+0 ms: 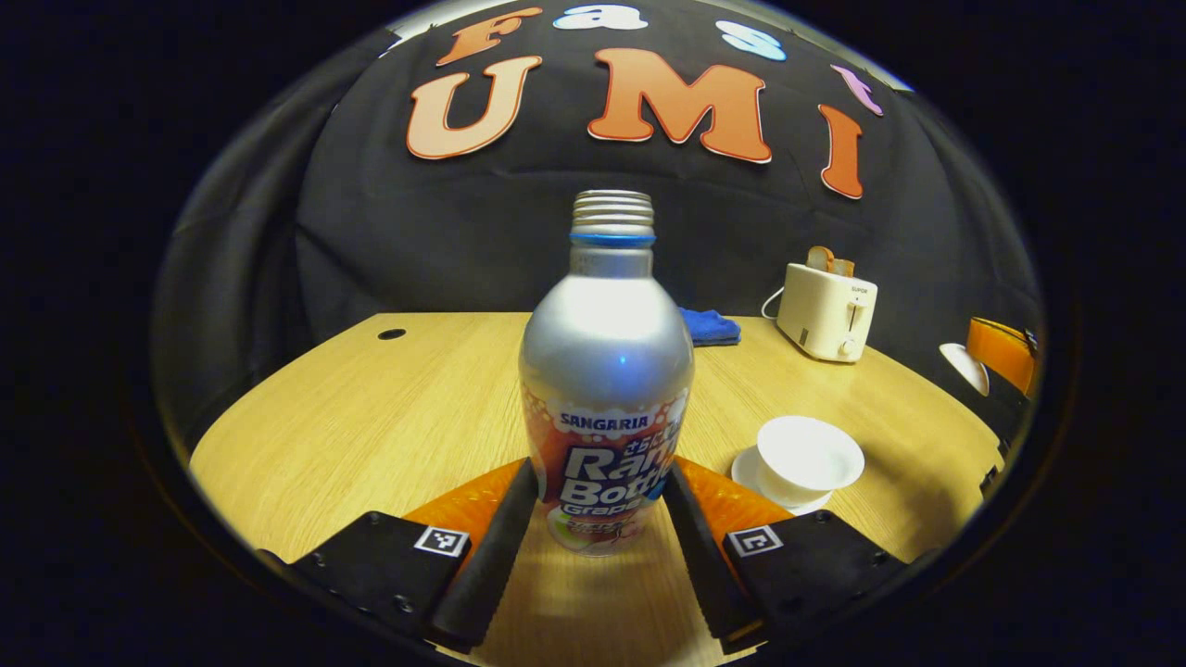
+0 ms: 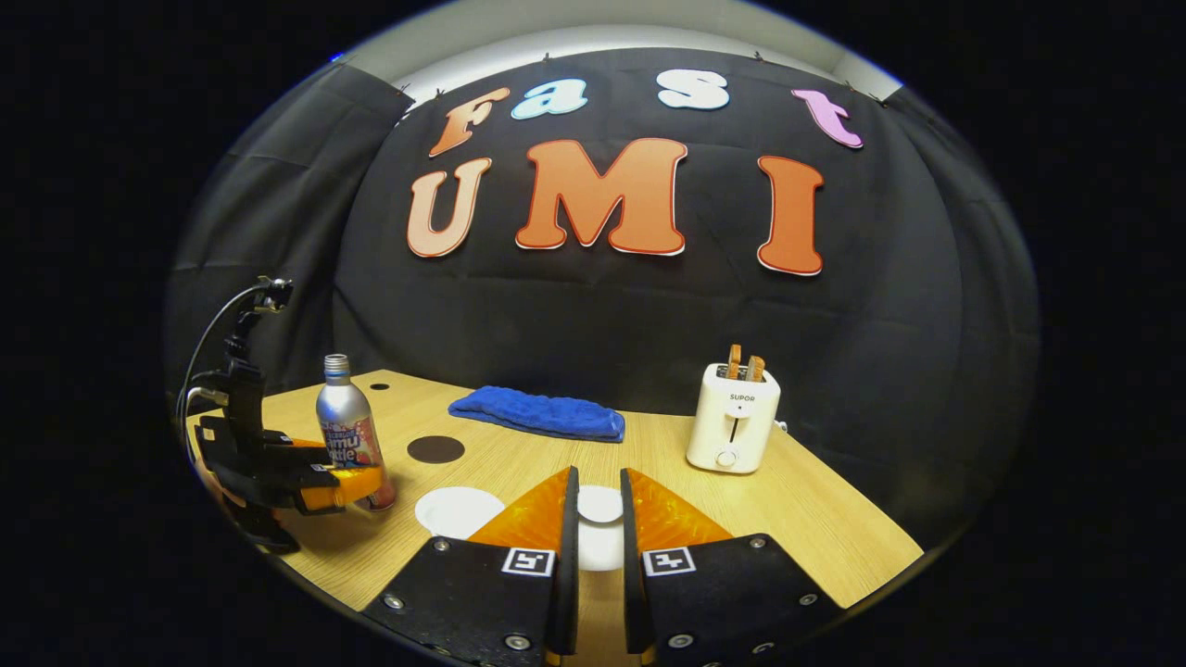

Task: Open the teacup lid with one hand, grasp the water bottle and pour water into the teacup with the other hand; after pouring, place the water bottle on the coaster and then close the teacup lid.

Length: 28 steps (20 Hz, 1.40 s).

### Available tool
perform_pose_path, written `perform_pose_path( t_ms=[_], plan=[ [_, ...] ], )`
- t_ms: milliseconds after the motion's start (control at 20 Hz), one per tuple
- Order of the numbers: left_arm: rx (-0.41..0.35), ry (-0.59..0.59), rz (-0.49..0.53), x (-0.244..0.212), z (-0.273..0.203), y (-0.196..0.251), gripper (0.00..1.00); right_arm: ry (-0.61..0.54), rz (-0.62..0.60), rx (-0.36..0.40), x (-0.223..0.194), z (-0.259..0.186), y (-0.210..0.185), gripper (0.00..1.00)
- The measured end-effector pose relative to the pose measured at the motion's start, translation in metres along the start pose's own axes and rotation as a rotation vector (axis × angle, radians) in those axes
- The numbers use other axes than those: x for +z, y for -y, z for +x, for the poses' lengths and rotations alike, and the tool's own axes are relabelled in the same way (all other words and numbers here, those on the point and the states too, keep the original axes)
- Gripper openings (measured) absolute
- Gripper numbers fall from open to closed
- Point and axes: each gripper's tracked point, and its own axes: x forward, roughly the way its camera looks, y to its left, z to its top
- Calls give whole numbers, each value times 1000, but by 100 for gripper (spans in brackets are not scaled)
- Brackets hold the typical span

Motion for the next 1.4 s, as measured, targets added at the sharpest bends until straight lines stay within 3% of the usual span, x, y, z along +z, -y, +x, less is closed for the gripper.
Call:
perform_pose_path(
  t_ms=[200,550,600,950,1050,1250,1350,1400],
  plan=[
    [84,49,124,21,-2,-20,82,5,-1,4,1,0,0,20],
    [173,124,366,48,-10,-35,86,17,-2,3,5,-1,1,20],
    [174,129,398,49,-12,-36,82,20,1,1,6,0,2,20],
    [202,156,648,55,-7,-21,85,13,12,-2,1,-4,8,20],
    [199,145,693,50,-5,-16,80,-1,19,-7,-4,-6,12,20],
    [183,127,775,42,-1,-8,80,1,28,-4,-5,-9,16,20],
    [168,116,816,37,4,-5,85,4,26,-7,-5,-10,19,20],
    [167,108,840,36,4,-5,80,6,23,-10,-4,-10,21,20]
  ],
)
